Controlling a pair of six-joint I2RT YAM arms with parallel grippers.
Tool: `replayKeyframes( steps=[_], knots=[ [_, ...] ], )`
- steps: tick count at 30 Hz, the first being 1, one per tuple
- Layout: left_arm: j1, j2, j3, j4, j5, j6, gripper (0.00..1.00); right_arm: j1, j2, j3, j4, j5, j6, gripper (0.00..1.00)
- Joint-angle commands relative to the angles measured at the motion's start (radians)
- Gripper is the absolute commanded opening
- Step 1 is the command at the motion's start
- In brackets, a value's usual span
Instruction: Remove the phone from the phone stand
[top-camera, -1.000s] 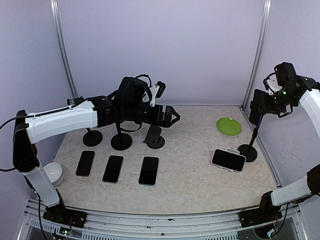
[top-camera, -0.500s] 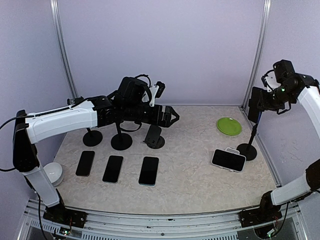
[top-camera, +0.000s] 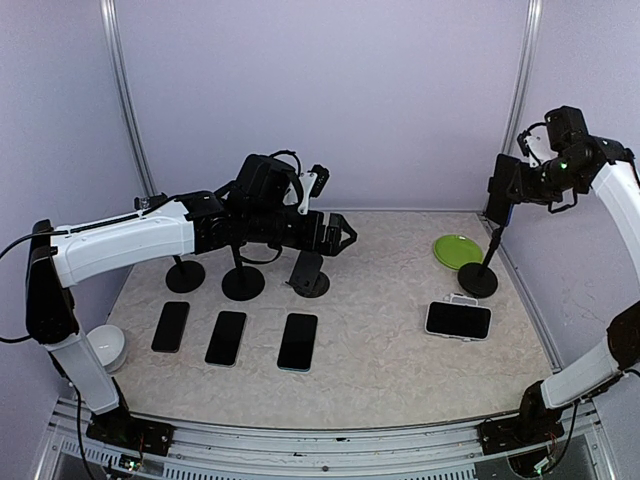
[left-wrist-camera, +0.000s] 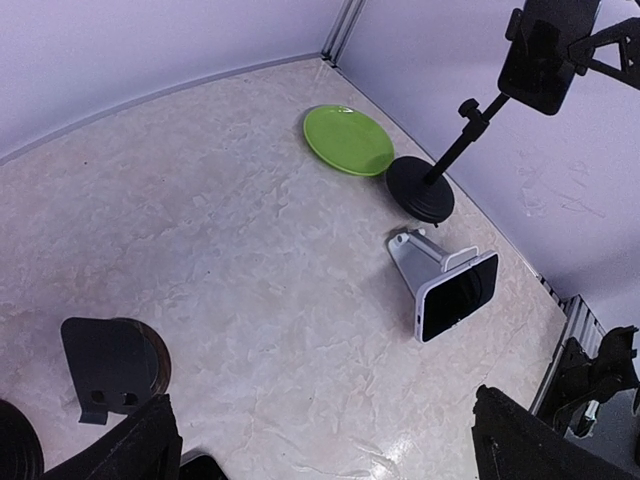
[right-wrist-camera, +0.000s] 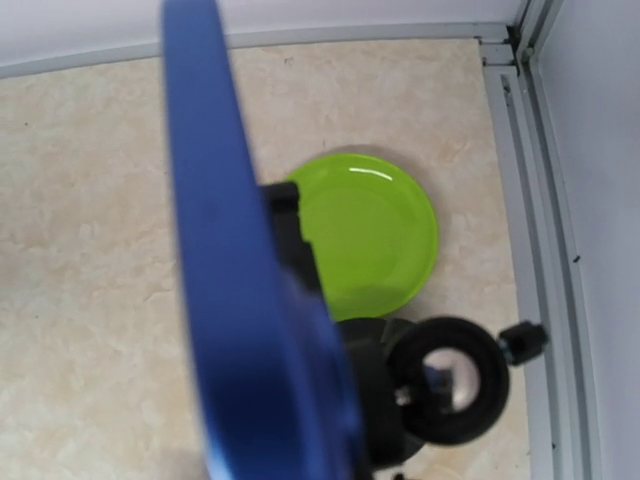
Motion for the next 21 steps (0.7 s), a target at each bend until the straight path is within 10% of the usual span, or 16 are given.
replayKeyframes(
  steps=[1,21],
  knots=[
    [0.007,-0.035,0.006,0.003,-0.018,0.009,0.99,-0.009,-0.025,0.052,0.151,0.017,-0.033,0.00],
    [0.002,-0.083,-0.010,0.036,-0.038,0.001,0.99,0.275,0.145,0.233,0.236,-0.062,0.102,0.00]
  ],
)
